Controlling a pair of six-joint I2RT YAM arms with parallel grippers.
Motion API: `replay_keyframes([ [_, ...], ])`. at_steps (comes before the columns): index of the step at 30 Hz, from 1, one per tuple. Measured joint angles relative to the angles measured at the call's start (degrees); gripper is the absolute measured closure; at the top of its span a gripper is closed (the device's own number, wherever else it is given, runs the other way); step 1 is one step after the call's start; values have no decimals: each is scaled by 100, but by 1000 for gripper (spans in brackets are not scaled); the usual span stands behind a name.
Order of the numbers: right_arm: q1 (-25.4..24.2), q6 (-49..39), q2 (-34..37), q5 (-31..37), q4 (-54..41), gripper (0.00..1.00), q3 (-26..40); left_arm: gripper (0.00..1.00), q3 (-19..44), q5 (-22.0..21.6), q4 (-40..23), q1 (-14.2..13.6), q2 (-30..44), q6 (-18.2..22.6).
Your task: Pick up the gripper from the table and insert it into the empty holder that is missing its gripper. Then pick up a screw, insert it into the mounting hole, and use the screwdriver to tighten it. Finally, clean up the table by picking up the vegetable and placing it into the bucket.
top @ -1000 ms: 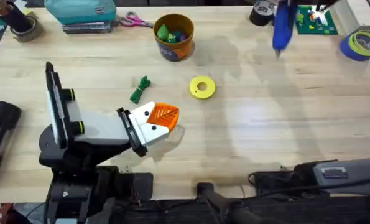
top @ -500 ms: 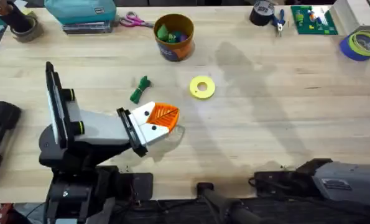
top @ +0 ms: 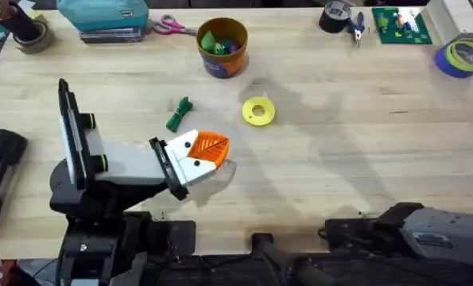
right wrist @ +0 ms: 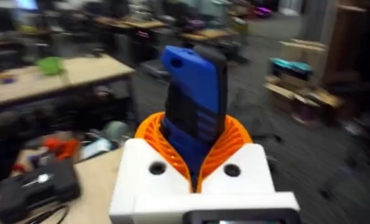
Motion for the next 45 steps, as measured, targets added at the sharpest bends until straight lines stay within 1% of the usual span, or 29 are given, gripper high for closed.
replay_keyframes([
  [4, -150, 362, -7, -965, 1127, 977, -605, 995, 0, -2, 0, 0, 0, 0],
  [9, -300, 935, -7, -1898, 2333, 977, -1298, 995, 0, 0, 0, 0, -2, 0],
  [14, -318, 1448, -7, -2537, 3397, 977, -1879, 995, 0, 0, 0, 0, 0, 0],
  [19, -308, 1963, -7, -2850, 4255, 977, -2365, 995, 0, 0, 0, 0, 0, 0],
  [23, -232, 2217, -7, -2953, 4591, 977, -2623, 995, 0, 0, 0, 0, 0, 0],
  [30, 157, 2372, 80, -3285, 4855, 977, -2661, 995, 0, 0, 0, 0, -2, 0],
  [36, 432, 2349, 120, -3585, 4926, 977, -2661, 995, 0, 0, 0, 0, 0, 0],
  [37, 522, 2302, 126, -3772, 4963, 977, -2661, 995, 0, 0, 0, 0, 0, 0],
  [45, 671, 2216, 126, -4111, 5054, 977, -2678, 995, 0, 0, 0, 0, 0, 0],
])
